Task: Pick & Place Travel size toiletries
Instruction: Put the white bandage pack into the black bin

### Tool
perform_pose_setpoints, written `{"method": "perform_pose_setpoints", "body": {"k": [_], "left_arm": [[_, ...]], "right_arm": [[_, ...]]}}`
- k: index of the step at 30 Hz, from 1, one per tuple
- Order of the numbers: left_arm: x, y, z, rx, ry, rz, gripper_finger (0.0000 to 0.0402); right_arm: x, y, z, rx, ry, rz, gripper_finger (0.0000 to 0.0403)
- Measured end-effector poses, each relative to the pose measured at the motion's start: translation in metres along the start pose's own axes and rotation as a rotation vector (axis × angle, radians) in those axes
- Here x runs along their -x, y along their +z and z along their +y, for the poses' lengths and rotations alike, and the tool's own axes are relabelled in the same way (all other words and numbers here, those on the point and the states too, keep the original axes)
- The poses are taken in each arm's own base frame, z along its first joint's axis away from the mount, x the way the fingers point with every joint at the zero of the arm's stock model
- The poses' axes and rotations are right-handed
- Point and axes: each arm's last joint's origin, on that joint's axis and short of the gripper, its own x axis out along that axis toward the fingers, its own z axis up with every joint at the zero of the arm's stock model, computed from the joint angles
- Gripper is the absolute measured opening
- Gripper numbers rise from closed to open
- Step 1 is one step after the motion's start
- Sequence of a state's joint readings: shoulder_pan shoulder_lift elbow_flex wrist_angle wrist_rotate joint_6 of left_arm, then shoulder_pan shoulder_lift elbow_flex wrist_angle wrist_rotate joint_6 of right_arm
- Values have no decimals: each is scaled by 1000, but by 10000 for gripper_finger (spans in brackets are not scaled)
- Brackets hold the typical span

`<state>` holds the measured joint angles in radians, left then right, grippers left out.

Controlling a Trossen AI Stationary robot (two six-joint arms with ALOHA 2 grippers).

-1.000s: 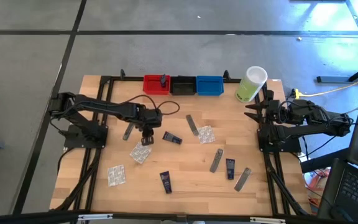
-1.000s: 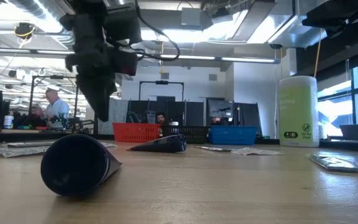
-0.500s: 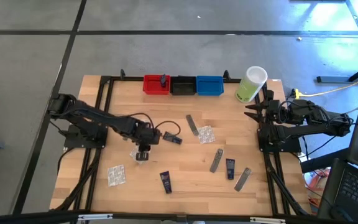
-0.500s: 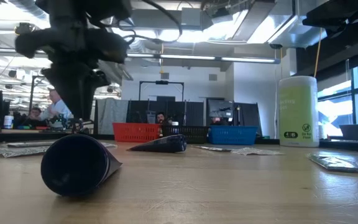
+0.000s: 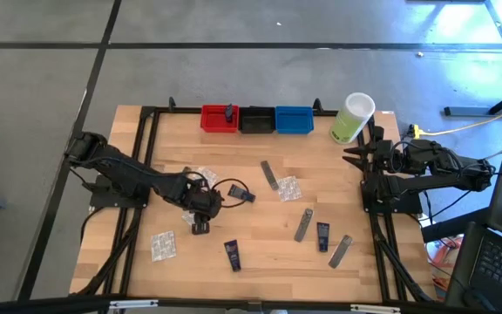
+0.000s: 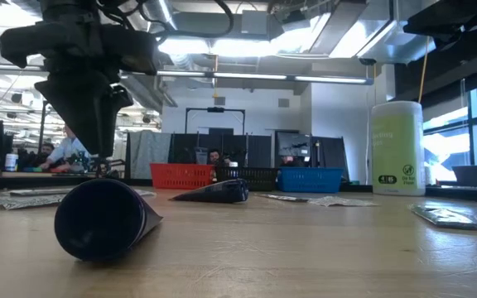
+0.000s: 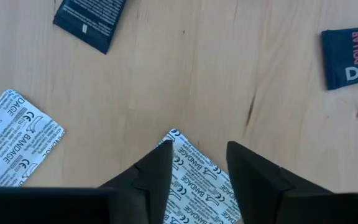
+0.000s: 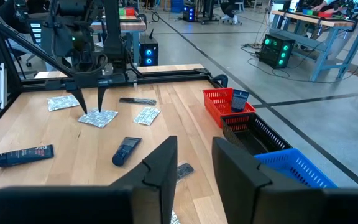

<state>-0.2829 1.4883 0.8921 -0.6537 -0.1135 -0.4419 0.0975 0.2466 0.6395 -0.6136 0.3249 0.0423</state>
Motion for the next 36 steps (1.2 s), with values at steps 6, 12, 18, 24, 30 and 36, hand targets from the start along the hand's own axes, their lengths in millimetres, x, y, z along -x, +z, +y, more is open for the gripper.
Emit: {"method": "perform_pose_setpoints", "body": {"k": [6, 12, 18, 24, 30, 36], "left_arm": [[-10, 1, 3, 12, 5, 40, 185], [-31, 2, 4, 13, 31, 94, 187], [-46, 0, 3, 8, 45, 145, 187], [-53, 0, 2, 15, 60, 166, 187], [-54, -1, 2, 26, 68, 166, 179], [-55, -1, 2, 26, 67, 167, 142]], "right_arm": [[0, 0, 0, 0, 0, 0, 108], [0, 0, 0, 0, 0, 1, 122], [0, 0, 0, -1, 0, -1, 135], [0, 0, 0, 0, 0, 0, 145], [0, 0, 0, 0, 0, -1, 152], [0, 0, 0, 0, 0, -1, 155]]}}
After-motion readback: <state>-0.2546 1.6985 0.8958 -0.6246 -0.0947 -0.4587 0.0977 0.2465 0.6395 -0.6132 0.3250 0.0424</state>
